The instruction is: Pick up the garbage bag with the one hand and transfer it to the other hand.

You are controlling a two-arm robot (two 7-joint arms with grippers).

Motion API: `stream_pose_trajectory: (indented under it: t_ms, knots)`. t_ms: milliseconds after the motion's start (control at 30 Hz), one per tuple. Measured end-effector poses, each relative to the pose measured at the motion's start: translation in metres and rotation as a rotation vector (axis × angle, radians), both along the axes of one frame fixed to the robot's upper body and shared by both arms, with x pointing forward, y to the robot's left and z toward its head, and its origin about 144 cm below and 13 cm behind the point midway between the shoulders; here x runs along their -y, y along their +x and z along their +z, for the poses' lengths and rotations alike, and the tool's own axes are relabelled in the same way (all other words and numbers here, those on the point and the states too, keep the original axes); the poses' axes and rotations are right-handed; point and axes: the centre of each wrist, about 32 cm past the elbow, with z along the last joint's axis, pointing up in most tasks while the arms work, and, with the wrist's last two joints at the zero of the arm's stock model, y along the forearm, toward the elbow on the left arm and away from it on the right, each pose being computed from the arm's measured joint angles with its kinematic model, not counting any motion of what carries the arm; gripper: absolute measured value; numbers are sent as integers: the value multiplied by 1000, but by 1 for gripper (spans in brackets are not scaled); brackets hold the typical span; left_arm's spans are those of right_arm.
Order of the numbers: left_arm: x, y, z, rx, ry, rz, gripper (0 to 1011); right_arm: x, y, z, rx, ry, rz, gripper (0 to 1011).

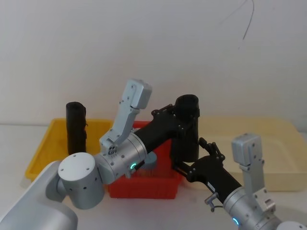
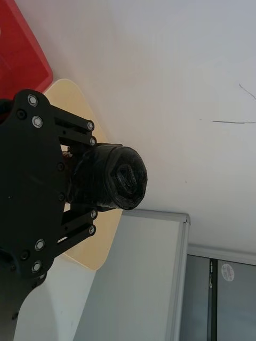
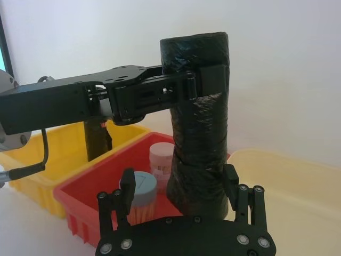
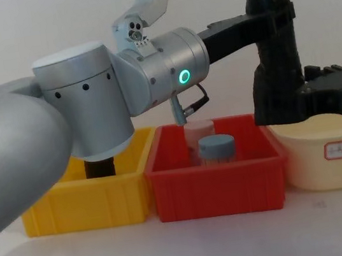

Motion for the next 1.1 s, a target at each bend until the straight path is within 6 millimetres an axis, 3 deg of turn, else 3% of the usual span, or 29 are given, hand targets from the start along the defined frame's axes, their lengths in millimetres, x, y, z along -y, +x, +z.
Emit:
stream_pose_trajectory:
  t_ms: [1100]
  knots:
    - [0,0,0,0,0,0,445,5,40,2,-31,0,4,979]
